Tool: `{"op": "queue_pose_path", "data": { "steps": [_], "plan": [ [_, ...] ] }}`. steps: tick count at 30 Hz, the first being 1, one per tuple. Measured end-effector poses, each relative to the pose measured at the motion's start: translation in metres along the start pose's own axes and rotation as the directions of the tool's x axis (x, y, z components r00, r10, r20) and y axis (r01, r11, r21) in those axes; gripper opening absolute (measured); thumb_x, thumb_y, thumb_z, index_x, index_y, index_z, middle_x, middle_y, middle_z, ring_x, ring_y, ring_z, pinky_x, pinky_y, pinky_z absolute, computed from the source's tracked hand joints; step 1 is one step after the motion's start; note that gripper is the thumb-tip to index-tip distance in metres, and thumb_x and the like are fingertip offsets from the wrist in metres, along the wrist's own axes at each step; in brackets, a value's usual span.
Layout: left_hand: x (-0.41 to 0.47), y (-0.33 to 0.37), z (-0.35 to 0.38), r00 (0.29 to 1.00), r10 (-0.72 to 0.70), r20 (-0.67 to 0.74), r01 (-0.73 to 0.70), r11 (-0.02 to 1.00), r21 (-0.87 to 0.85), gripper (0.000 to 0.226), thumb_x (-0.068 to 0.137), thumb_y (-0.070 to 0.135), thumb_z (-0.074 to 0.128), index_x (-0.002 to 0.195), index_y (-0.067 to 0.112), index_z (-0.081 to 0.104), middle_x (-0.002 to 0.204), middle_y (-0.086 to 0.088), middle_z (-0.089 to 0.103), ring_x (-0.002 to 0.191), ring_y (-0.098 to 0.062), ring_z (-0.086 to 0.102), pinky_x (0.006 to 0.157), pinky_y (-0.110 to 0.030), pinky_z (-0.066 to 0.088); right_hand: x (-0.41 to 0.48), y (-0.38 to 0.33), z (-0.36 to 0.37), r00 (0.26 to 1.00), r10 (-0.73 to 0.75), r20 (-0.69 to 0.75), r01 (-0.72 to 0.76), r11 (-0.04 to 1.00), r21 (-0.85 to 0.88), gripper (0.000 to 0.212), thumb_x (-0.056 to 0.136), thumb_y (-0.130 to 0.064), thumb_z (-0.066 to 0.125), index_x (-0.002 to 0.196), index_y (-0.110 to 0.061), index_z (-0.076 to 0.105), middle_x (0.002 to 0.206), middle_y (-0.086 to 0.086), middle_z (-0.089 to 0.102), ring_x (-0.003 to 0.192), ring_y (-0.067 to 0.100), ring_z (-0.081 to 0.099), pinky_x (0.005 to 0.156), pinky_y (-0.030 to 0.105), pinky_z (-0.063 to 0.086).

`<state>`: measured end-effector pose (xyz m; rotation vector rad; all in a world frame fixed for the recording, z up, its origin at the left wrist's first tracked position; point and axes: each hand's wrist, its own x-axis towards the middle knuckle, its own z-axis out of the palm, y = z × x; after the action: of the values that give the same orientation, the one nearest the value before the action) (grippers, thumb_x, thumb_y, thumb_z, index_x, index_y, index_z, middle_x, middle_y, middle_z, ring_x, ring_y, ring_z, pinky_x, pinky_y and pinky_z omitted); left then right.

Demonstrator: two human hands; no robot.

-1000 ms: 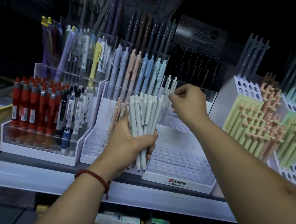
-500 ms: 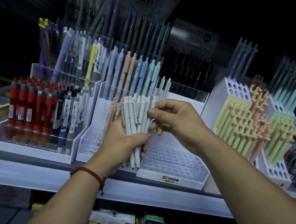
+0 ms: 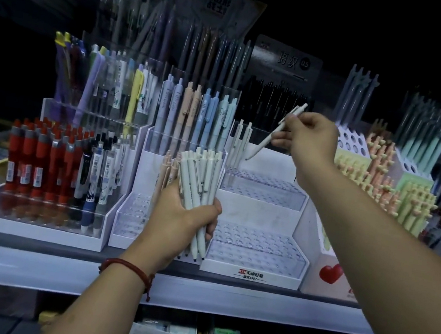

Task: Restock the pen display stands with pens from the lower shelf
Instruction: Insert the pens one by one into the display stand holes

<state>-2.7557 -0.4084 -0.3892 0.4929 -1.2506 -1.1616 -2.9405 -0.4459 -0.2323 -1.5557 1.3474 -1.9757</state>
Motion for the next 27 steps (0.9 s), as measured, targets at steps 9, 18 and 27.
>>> {"op": "queue_pose_path", "data": {
  "steps": [9, 18, 27],
  "plan": [
    [0.001, -0.001, -0.001, 1.000, -0.016, 0.007, 0.016, 1.000, 0.004, 0.026, 0.071, 0.004, 0.066, 0.093, -0.009, 0.062, 0.069, -0.020, 0.058, 0.058, -0.028, 0.054, 0.057, -0.038, 0.053, 0.007, 0.032, 0.016, 0.994, -0.040, 0.103, 0.064, 0.968, -0.244, 0.013, 0.102, -0.006, 0.058, 0.092, 0.001, 0.062, 0.075, 0.017, 0.068, 0.067, 0.031, 0.073, 0.070, 0.042, 0.065],
    [0.002, -0.001, -0.001, 1.000, -0.015, 0.003, 0.015, 1.000, -0.004, 0.036, 0.071, 0.007, 0.067, 0.100, -0.013, 0.058, 0.070, -0.021, 0.058, 0.058, -0.029, 0.054, 0.058, -0.037, 0.052, 0.013, 0.029, 0.028, 0.968, 0.028, 0.251, 0.102, 0.866, -0.490, 0.025, 0.102, -0.007, 0.060, 0.093, 0.016, 0.065, 0.071, 0.019, 0.068, 0.058, 0.024, 0.069, 0.061, 0.037, 0.064],
    [0.002, -0.002, -0.001, 0.999, -0.040, 0.004, 0.040, 0.999, 0.006, 0.040, 0.071, 0.009, 0.067, 0.103, -0.013, 0.058, 0.070, -0.020, 0.059, 0.057, -0.027, 0.055, 0.058, -0.037, 0.053, 0.016, 0.024, 0.036, 0.947, 0.114, 0.299, 0.084, 0.811, -0.578, 0.026, 0.103, -0.007, 0.059, 0.096, 0.017, 0.066, 0.081, 0.032, 0.071, 0.074, 0.042, 0.074, 0.072, 0.049, 0.065]
  ]
}}
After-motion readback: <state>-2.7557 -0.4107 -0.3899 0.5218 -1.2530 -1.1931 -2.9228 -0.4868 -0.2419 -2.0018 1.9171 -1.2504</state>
